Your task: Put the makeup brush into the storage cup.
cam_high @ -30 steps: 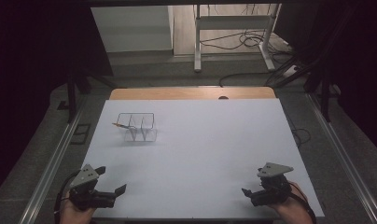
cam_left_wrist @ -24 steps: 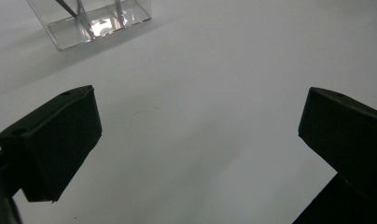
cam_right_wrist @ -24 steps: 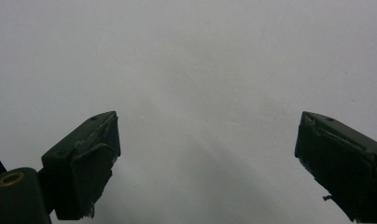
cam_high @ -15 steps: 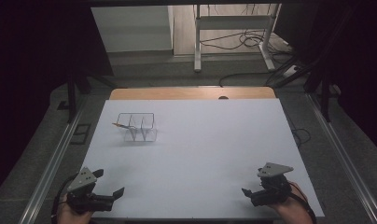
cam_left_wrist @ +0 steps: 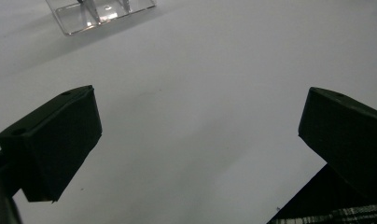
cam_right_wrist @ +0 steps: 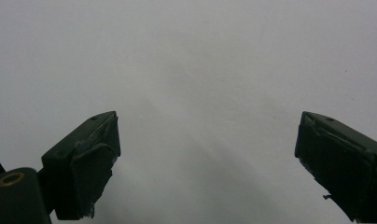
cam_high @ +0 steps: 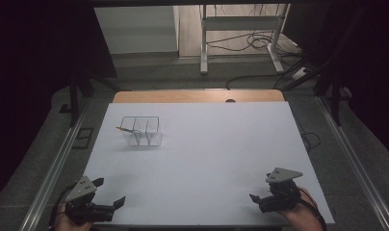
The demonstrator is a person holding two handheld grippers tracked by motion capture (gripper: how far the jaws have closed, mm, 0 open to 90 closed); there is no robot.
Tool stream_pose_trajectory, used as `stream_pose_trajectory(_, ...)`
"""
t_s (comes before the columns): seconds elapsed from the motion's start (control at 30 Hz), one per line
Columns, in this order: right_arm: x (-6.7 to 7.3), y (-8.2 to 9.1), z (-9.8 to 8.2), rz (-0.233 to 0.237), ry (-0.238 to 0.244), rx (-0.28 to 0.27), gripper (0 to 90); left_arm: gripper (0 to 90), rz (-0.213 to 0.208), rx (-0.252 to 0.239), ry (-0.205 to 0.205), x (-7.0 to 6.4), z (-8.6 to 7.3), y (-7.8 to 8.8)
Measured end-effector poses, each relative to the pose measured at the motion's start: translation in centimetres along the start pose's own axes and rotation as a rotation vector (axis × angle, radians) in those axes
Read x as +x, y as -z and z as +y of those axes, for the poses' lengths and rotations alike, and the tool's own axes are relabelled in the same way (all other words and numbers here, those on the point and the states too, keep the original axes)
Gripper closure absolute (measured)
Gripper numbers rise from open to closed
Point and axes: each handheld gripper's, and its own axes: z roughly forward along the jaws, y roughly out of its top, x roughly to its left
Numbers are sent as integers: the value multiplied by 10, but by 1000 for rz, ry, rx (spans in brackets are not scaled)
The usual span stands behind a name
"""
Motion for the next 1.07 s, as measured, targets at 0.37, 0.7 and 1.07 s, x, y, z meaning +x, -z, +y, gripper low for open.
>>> stream_pose_trajectory(0.37,0,0,0,-1,-1,0,68,0,12,12,-10,-2,-3,4)
stream_pose_trajectory(0.7,0,0,0,-2,-1,3,68,0,20,23,-10,-3,-5,7)
stream_pose_trajectory(1.07,1,-1,0,-1,4,7,68,3,21,48,-14,-3,-4,4)
